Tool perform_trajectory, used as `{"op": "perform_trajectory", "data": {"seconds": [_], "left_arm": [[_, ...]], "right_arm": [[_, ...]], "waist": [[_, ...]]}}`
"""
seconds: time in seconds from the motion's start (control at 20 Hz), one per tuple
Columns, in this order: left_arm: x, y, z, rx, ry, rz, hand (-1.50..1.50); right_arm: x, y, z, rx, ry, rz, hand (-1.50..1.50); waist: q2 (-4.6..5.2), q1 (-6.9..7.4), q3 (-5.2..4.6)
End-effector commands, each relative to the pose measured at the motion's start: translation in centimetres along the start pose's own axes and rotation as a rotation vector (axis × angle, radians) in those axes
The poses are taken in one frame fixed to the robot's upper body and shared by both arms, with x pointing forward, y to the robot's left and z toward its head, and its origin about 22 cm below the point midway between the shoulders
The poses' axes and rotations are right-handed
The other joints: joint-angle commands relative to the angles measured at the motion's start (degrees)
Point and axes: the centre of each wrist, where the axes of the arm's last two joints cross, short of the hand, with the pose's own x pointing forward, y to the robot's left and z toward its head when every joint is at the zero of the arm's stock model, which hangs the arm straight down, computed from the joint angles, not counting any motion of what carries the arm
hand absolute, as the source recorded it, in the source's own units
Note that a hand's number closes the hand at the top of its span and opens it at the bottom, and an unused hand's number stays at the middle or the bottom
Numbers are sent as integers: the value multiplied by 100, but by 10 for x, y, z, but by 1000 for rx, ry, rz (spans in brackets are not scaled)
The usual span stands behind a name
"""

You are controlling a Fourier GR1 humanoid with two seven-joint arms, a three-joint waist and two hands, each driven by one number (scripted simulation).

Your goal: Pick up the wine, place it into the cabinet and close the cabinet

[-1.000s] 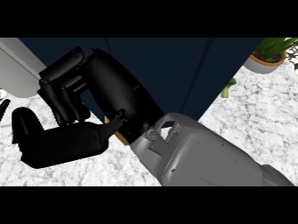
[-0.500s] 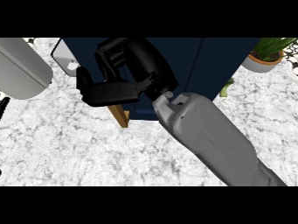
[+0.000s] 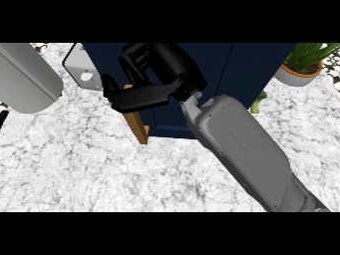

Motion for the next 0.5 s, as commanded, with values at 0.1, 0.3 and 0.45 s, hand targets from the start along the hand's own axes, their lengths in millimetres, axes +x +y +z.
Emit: {"op": "perform_trajectory", "data": {"seconds": [0.1,0.3,0.45], "left_arm": [[1,-6,-9,-14,-12,11,-150],[-7,-8,2,-56,24,16,-150],[-7,-16,-14,-45,14,26,-150]], "right_arm": [[-26,-45,-5,-153,69,77,150],[-10,-71,-3,-157,49,69,150],[-24,-57,-5,-143,52,65,150]], "waist": [[178,13,28],[176,28,27],[183,-9,29]]}}
